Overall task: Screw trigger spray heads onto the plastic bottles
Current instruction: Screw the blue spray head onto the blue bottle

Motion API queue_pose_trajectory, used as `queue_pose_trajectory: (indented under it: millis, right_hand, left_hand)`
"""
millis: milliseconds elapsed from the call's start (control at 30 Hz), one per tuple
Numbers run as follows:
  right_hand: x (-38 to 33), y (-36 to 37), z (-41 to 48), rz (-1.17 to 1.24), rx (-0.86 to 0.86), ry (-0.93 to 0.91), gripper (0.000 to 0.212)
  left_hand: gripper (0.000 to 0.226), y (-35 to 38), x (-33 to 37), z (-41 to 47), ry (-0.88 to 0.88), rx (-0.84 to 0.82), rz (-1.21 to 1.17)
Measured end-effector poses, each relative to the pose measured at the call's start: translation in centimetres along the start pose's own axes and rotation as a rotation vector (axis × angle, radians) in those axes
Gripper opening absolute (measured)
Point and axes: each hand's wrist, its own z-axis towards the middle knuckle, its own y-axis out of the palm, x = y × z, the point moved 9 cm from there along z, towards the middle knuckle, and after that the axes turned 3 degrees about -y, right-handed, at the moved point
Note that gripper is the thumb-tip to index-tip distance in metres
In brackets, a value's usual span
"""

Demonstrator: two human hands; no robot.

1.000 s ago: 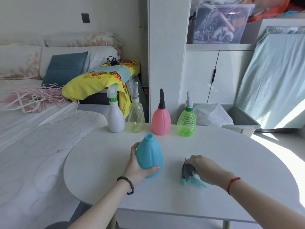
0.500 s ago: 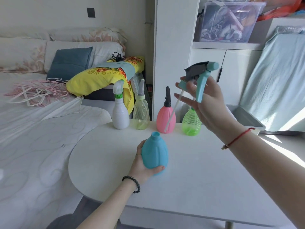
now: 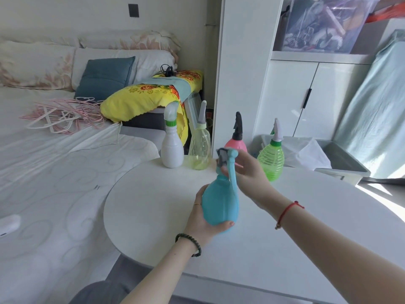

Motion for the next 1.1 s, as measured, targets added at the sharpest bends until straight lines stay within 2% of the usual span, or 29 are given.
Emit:
queue_pose_trajectory:
  millis: [267, 433, 633, 800, 867, 933, 1033, 1100]
  right_hand:
    - [1.7, -0.5, -1.4, 0.018, -0.015, -0.014, 0.02]
    - [1.5, -0.9, -1.5, -0.051, 0.036, -0.08, 0.033]
    - [2.2, -1.4, -1.8, -0.089, 0.235, -0.059, 0.056]
    - [1.9, -1.0, -2.2, -0.1, 0.105, 0.025, 0.075]
    - [1.1, -1.4, -2.3, -0.178, 0.056, 0.006, 0.074]
    - [-1.0, -1.1, -1.8, -0.34, -0.052, -0.087, 0.064]
    - [-3.9, 0.1, -0.5, -0.703, -0.218, -0.241, 0.037]
    - [-4.7, 0.2, 0.6, -0.841, -0.236, -0.223, 0.03]
  left_hand:
    - [0.086, 0.2, -0.3, 0.2, -0.015, -0.008, 0.007]
    - [0.086, 0.5, -0.2, 0.4, -0.002, -0.028, -0.012]
    - [0.085, 0.2, -0.7, 0.2, -0.047, 0.007, 0.01]
    - [0.085, 0.2, -0.7, 0.1, -0.058, 0.003, 0.032]
    - [0.085, 0.1, -0.7, 0.0, -0.069, 0.007, 0.044]
    - [0.085, 0.1, -0.6, -0.1, -0.078, 0.015, 0.047]
    - [0.087, 0.2, -0.4, -0.2, -0.072, 0.011, 0.037]
    - [0.087, 0.2, -0.1, -0.2, -0.05, 0.0, 0.03]
